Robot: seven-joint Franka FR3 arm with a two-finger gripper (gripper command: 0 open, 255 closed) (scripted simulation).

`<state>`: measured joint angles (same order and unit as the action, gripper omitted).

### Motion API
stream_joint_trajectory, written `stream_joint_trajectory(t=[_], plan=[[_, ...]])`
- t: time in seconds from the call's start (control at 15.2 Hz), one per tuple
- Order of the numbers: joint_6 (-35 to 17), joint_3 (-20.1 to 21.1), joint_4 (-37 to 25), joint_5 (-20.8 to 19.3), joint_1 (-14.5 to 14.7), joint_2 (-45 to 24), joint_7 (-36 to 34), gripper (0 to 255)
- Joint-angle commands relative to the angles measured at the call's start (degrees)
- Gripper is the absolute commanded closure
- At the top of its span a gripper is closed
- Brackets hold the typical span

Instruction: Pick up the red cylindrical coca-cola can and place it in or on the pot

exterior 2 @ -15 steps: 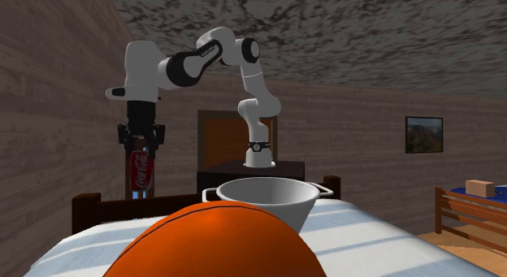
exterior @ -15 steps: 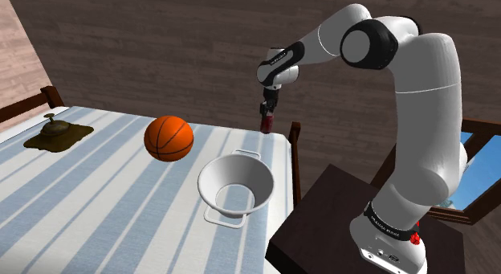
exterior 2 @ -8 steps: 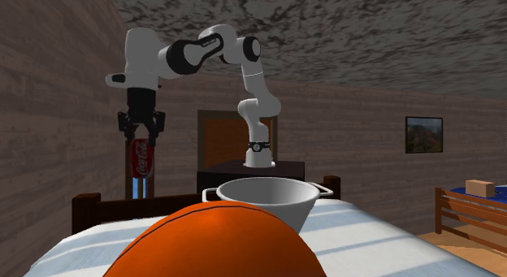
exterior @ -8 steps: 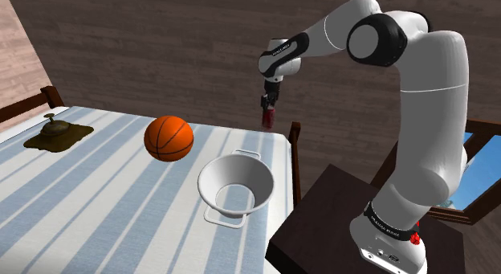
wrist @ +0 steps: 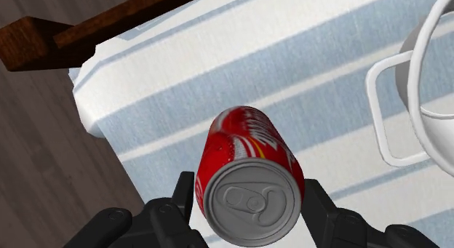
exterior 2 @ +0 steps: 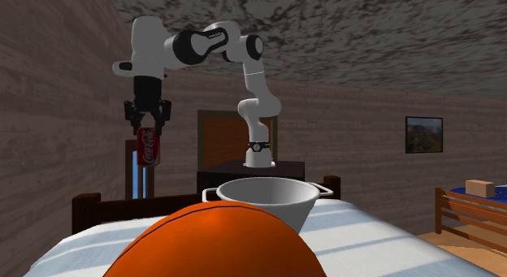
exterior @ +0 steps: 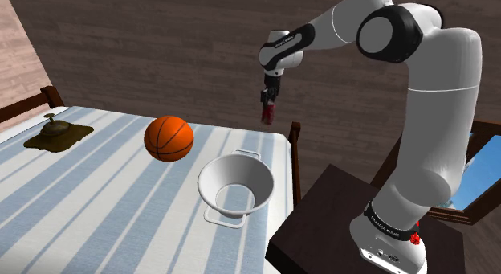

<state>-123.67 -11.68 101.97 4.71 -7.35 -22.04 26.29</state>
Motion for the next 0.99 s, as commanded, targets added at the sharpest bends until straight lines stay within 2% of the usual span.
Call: stream_joint_trajectory(t=[0.0, 0.46, 0.92], plan=[[-0.64, 0.30, 2.90, -0.63, 1.53, 2.33, -1.96, 255], [-2.83, 2.42, 13.71, -3.12, 7.38, 11.18, -10.80, 255], [-3.36, 5.92, 21.06, -4.80, 12.65, 18.05, -20.42, 255]])
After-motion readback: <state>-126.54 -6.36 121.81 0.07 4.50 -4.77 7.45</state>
